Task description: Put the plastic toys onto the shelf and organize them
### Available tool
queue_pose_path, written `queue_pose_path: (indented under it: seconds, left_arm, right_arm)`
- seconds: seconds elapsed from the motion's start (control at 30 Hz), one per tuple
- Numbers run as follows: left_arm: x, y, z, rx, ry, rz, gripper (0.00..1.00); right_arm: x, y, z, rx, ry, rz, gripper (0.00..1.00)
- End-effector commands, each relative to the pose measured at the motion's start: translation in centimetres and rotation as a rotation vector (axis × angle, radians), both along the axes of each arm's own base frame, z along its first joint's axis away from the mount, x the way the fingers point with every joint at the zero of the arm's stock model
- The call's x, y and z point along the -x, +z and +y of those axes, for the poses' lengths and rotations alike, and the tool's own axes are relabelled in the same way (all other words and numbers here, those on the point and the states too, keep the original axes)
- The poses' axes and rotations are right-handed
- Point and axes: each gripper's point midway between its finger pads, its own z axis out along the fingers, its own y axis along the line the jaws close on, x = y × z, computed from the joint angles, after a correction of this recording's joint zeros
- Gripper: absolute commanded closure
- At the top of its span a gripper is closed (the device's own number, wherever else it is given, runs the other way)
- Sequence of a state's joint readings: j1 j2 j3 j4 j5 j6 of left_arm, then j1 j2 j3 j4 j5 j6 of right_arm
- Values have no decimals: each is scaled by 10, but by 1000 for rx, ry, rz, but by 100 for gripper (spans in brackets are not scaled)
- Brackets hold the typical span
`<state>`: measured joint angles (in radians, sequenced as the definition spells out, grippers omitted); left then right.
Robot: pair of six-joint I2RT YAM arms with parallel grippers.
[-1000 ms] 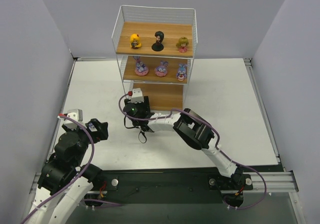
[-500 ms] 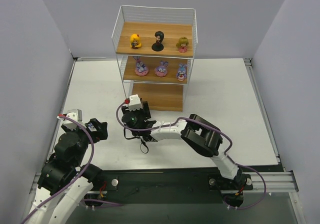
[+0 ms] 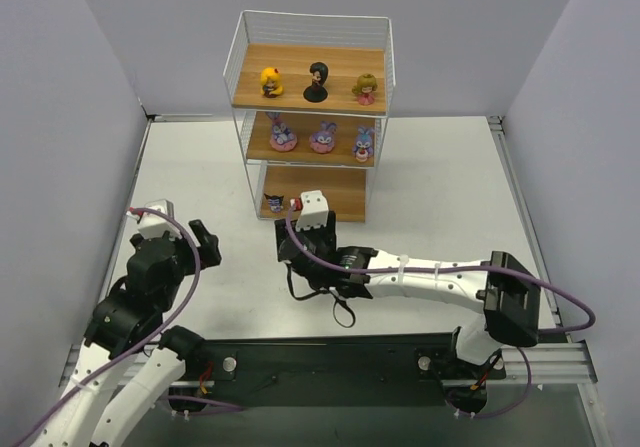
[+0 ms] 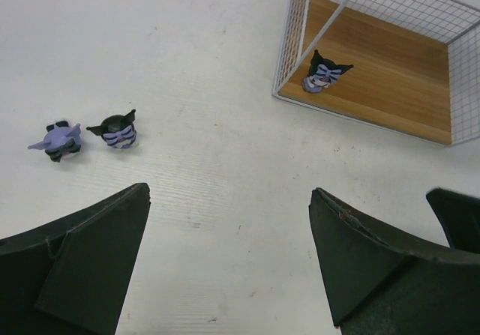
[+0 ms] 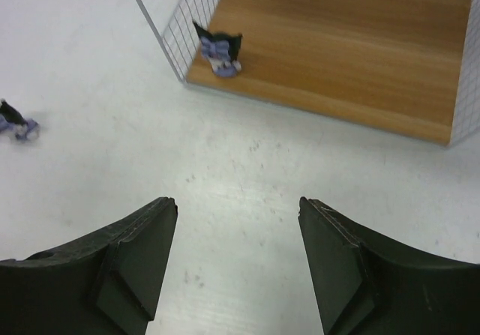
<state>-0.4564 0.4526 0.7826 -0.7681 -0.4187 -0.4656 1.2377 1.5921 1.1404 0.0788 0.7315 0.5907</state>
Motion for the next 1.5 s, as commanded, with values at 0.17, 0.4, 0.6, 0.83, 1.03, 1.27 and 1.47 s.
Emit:
queue_pose_path:
  seconds: [0.17, 0.4, 0.6, 0.83, 1.03, 1.27, 1.47]
  left_arm:
    - [-23, -28, 26, -38, 310, 195, 3]
    - [-33, -67, 45, 21, 480, 298, 3]
    - [-24, -100, 93, 114, 616, 372, 7]
    - [-41, -115, 124, 166, 668, 369, 24]
    - [-42, -132, 145, 199, 728, 410, 25]
    - [-58, -146, 146, 220, 684, 426, 27]
    - [-70, -156, 155, 228, 701, 447, 25]
  right_arm:
    - [72, -71, -60, 65, 102, 356, 32]
    - [80, -59, -80, 97, 110, 415, 30]
    - [79, -65, -96, 73, 82, 520, 31]
    - [79, -77, -131, 99, 44, 576, 32]
    - [78, -80, -150, 97, 17, 596, 32]
    - [72, -82, -161, 97, -20, 603, 33]
    - [66, -80, -169, 80, -53, 602, 33]
